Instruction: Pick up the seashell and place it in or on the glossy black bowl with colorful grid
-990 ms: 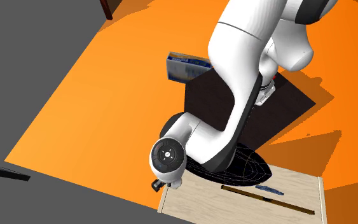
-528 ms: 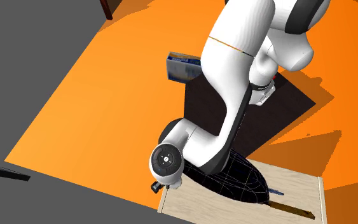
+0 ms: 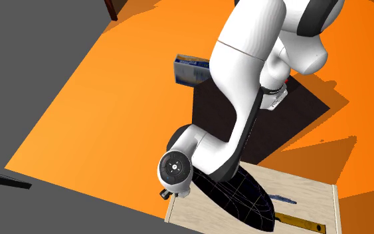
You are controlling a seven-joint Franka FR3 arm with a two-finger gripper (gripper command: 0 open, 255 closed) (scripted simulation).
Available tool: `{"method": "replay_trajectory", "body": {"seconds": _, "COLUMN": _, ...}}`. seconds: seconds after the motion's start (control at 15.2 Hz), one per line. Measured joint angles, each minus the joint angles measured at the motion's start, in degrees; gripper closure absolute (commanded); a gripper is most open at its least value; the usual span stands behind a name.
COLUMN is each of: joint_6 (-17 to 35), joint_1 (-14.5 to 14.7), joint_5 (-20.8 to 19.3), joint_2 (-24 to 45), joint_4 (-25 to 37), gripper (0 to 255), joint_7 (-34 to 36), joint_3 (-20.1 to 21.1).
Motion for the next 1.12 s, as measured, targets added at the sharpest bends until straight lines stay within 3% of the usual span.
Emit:
{"method": "replay_trajectory", "body": {"seconds": 0.59, "joint_6": -0.03, "joint_1": 0.01, "joint_5": 0.01, "joint_2": 0.08, "joint_4": 0.00, "gripper": 255, "joint_7": -0.01, "joint_3": 0.00}}
{"method": "replay_trajectory", "body": {"seconds": 1.12, "joint_6": -3.94, "joint_1": -0.78, "joint_5": 1.88, "joint_2": -3.95, "joint_4": 0.04, "gripper": 255, "joint_7": -1.28, "joint_3": 1.21}}
